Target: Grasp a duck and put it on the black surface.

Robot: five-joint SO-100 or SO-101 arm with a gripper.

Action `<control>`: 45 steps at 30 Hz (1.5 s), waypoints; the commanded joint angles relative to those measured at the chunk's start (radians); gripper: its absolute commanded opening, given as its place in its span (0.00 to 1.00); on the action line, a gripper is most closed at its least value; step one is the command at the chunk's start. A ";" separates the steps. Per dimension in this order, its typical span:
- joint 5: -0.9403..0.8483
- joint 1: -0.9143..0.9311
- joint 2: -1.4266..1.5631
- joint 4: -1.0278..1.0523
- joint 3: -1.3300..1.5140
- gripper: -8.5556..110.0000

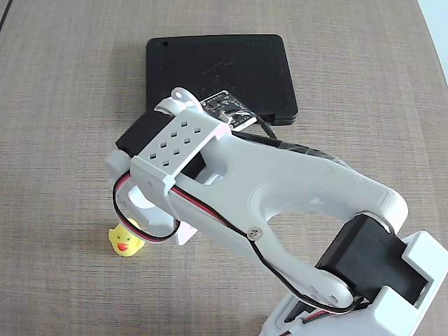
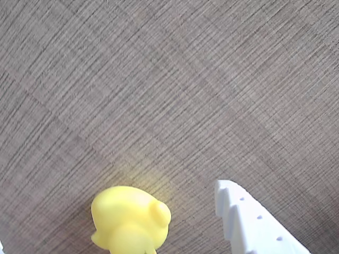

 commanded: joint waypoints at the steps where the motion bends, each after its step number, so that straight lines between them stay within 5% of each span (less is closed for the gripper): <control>1: -0.002 -0.043 0.000 0.009 -0.031 0.45; 36: 0.000 -0.120 -0.120 -0.005 -0.048 0.45; 45: 0.000 -0.121 -0.121 -0.023 -0.083 0.29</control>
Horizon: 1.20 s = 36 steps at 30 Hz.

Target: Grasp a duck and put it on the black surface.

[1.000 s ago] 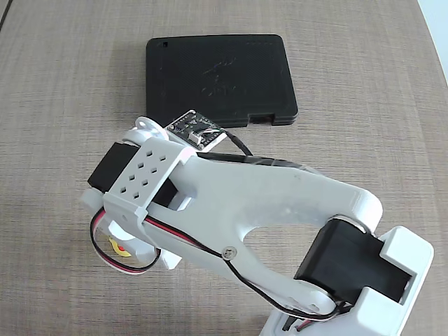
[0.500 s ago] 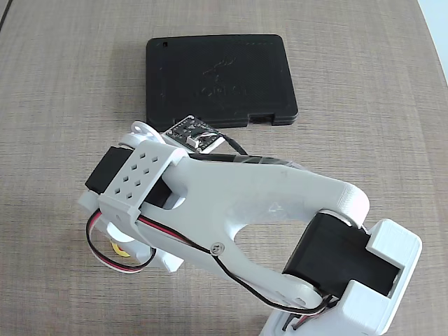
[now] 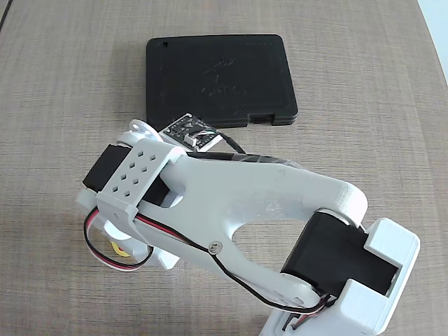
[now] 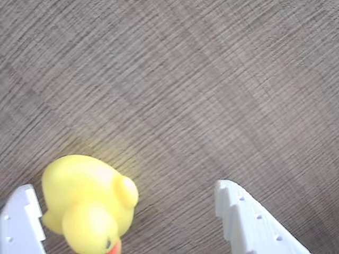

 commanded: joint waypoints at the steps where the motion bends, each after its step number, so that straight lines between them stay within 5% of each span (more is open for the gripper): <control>1: 0.000 -0.017 0.006 -0.021 -0.051 0.27; 36: 0.000 -0.018 -0.048 -0.084 -0.060 0.16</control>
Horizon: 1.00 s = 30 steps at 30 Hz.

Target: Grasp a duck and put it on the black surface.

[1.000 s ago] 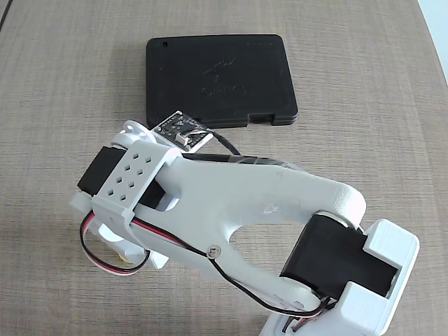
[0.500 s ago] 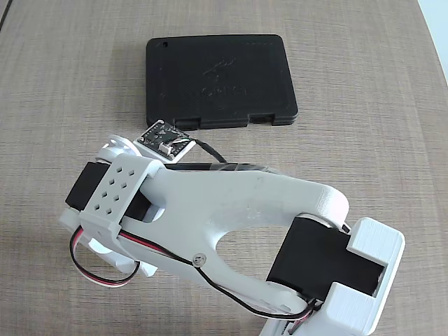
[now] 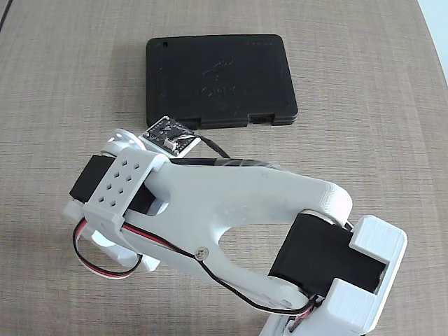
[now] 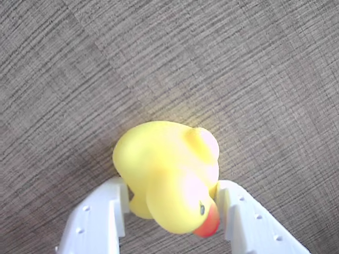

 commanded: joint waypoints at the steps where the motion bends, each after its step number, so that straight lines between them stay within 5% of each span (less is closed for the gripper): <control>1: -0.002 0.011 0.002 0.000 -0.028 0.14; 18: -0.002 0.041 0.195 0.017 -0.029 0.07; 30: -0.002 0.557 0.451 0.058 -0.155 0.07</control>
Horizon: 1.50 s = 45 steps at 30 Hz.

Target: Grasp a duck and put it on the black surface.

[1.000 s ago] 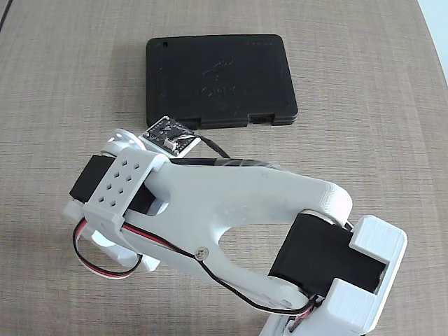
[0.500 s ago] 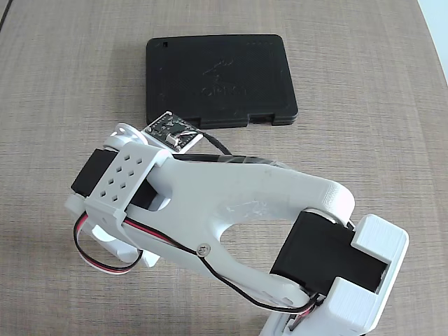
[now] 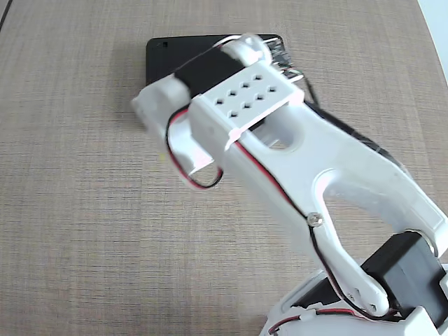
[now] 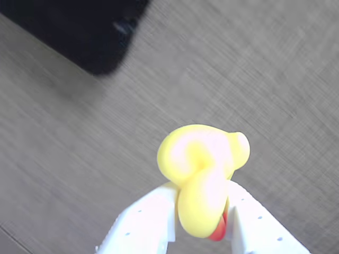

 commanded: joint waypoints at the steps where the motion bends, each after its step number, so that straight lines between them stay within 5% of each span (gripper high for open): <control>1: -0.002 0.137 0.075 -0.005 -0.101 0.07; 25: 0.000 0.252 -0.604 -0.100 -0.611 0.08; 39: 0.012 0.299 -0.632 -0.127 -0.614 0.27; 45: 0.014 0.376 -0.465 -0.110 -0.600 0.26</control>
